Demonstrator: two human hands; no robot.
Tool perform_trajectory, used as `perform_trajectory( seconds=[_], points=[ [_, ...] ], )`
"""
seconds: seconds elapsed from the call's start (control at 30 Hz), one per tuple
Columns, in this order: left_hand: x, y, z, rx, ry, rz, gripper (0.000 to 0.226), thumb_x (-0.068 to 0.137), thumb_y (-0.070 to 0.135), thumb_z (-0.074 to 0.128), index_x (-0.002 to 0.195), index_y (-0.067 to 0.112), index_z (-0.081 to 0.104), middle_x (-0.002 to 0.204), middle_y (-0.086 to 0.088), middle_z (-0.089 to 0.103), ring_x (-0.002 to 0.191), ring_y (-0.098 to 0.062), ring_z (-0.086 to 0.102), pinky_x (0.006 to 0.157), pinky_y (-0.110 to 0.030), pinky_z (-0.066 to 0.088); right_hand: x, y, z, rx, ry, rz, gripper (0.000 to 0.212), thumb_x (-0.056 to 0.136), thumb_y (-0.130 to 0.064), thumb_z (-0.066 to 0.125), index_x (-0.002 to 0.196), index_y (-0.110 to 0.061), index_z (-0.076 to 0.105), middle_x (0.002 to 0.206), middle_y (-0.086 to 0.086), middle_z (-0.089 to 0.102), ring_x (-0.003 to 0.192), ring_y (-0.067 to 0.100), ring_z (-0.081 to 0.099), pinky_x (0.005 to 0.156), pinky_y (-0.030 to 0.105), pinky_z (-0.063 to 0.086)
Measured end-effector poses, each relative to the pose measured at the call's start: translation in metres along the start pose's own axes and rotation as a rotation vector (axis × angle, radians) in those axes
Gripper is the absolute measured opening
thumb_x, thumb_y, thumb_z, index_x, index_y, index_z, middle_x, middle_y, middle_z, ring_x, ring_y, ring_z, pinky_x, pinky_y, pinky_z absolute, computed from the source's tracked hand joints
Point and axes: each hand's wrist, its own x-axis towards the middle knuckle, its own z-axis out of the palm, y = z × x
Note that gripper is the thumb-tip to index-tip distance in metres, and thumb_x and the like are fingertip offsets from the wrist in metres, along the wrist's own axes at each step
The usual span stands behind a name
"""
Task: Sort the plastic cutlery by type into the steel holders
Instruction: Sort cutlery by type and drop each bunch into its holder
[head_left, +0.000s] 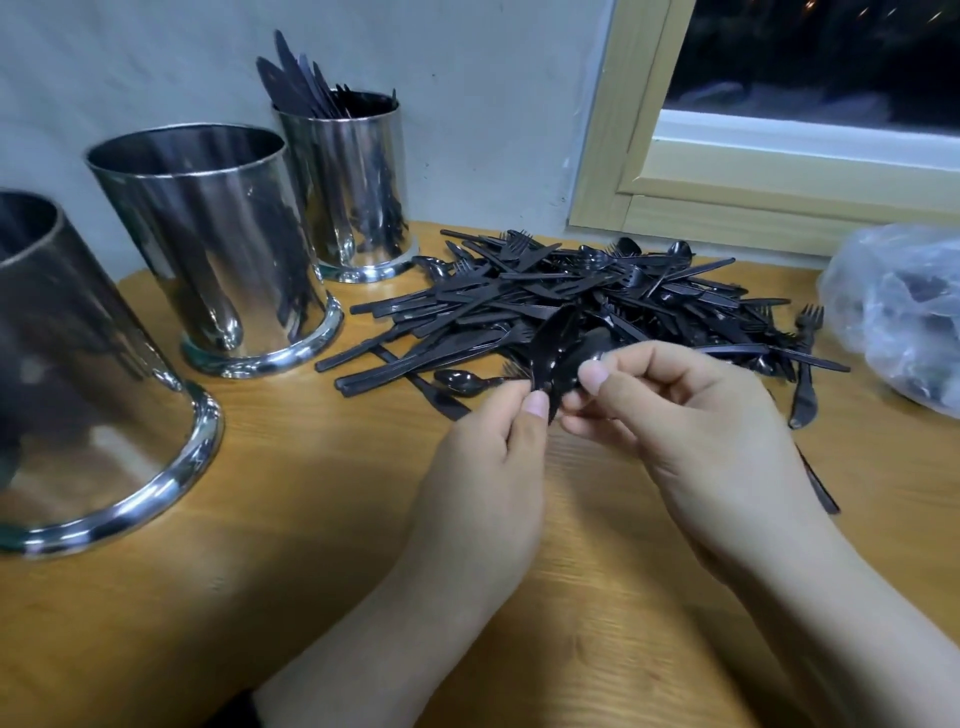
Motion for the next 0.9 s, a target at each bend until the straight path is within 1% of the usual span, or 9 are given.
perform_trajectory(
  seconds=[0.1, 0.2, 0.27, 0.37, 0.43, 0.5, 0.67, 0.8, 0.9],
  points=[
    [0.000, -0.001, -0.012, 0.016, -0.014, -0.069, 0.026, 0.100, 0.052, 0.045, 0.096, 0.035, 0.064, 0.065, 0.014, 0.058, 0.059, -0.005, 0.052, 0.057, -0.025, 0.041, -0.001, 0.003, 0.000, -0.120, 0.002, -0.039, 0.018, 0.094, -0.016, 0.065, 0.081, -0.010, 0.076, 0.075, 0.009, 0.074, 0.069, 0.018, 0.071, 0.069, 0.025, 0.060],
    [0.007, -0.007, -0.033, -0.080, 0.084, -0.095, 0.023, 0.098, 0.052, 0.047, 0.101, 0.041, 0.068, 0.062, 0.011, 0.051, 0.059, -0.013, 0.046, 0.060, -0.034, 0.038, 0.010, 0.014, 0.002, -0.552, -0.010, -0.129, 0.013, 0.095, -0.026, 0.066, 0.085, -0.025, 0.075, 0.072, -0.007, 0.072, 0.062, 0.003, 0.062, 0.063, 0.011, 0.047],
    [0.013, -0.011, -0.049, -0.228, 0.208, -0.132, 0.024, 0.103, 0.041, 0.050, 0.095, 0.035, 0.072, 0.065, 0.004, 0.046, 0.056, -0.018, 0.037, 0.054, -0.038, 0.031, 0.023, 0.021, 0.013, -0.793, -0.096, -0.203, 0.011, 0.094, -0.028, 0.066, 0.101, -0.032, 0.074, 0.090, -0.017, 0.071, 0.082, -0.002, 0.062, 0.074, 0.006, 0.043],
    [0.019, -0.017, -0.069, -0.385, 0.325, -0.213, 0.025, 0.105, 0.032, 0.054, 0.091, 0.022, 0.073, 0.065, 0.004, 0.047, 0.051, -0.012, 0.035, 0.044, -0.027, 0.027, 0.044, 0.037, 0.037, -1.046, -0.226, -0.363, 0.026, 0.096, -0.019, 0.060, 0.120, -0.026, 0.070, 0.115, -0.015, 0.064, 0.105, 0.008, 0.060, 0.095, 0.022, 0.046],
    [0.020, -0.021, -0.076, -0.420, 0.354, -0.225, 0.025, 0.105, 0.033, 0.055, 0.094, 0.021, 0.074, 0.063, 0.004, 0.045, 0.051, -0.011, 0.034, 0.042, -0.024, 0.026, 0.051, 0.044, 0.051, -1.162, -0.258, -0.363, 0.028, 0.096, -0.013, 0.054, 0.118, -0.023, 0.068, 0.117, -0.009, 0.060, 0.104, 0.021, 0.062, 0.090, 0.038, 0.052],
    [0.021, -0.023, -0.079, -0.440, 0.368, -0.219, 0.027, 0.104, 0.038, 0.054, 0.097, 0.020, 0.074, 0.061, 0.006, 0.042, 0.050, -0.010, 0.033, 0.042, -0.023, 0.027, 0.056, 0.048, 0.057, -1.262, -0.281, -0.314, 0.029, 0.095, -0.012, 0.051, 0.117, -0.024, 0.066, 0.113, -0.007, 0.056, 0.098, 0.027, 0.062, 0.082, 0.043, 0.054],
    [0.027, -0.028, -0.081, -0.538, 0.357, -0.230, 0.038, 0.109, 0.042, 0.042, 0.104, 0.018, 0.071, 0.060, 0.002, 0.040, 0.042, -0.010, 0.031, 0.036, -0.022, 0.028, 0.055, 0.050, 0.057, -1.331, -0.243, -0.302, 0.018, 0.095, -0.015, 0.055, 0.108, -0.022, 0.066, 0.102, -0.005, 0.052, 0.088, 0.027, 0.060, 0.070, 0.041, 0.053],
    [0.028, -0.030, -0.080, -0.542, 0.323, -0.221, 0.032, 0.111, 0.029, 0.040, 0.105, 0.020, 0.070, 0.063, 0.001, 0.043, 0.044, -0.012, 0.032, 0.036, -0.024, 0.028, 0.054, 0.048, 0.052, -1.122, -0.230, -0.344, 0.022, 0.091, -0.015, 0.066, 0.110, -0.025, 0.070, 0.097, -0.011, 0.056, 0.091, 0.015, 0.059, 0.078, 0.032, 0.050],
    [0.024, -0.027, -0.075, -0.447, 0.341, -0.187, 0.031, 0.110, 0.029, 0.042, 0.102, 0.023, 0.071, 0.063, 0.001, 0.047, 0.049, -0.014, 0.038, 0.043, -0.031, 0.032, 0.049, 0.038, 0.051, -0.927, -0.123, -0.329, 0.006, 0.091, -0.022, 0.070, 0.095, -0.026, 0.071, 0.091, -0.013, 0.062, 0.086, 0.004, 0.057, 0.076, 0.018, 0.043]
  ],
)
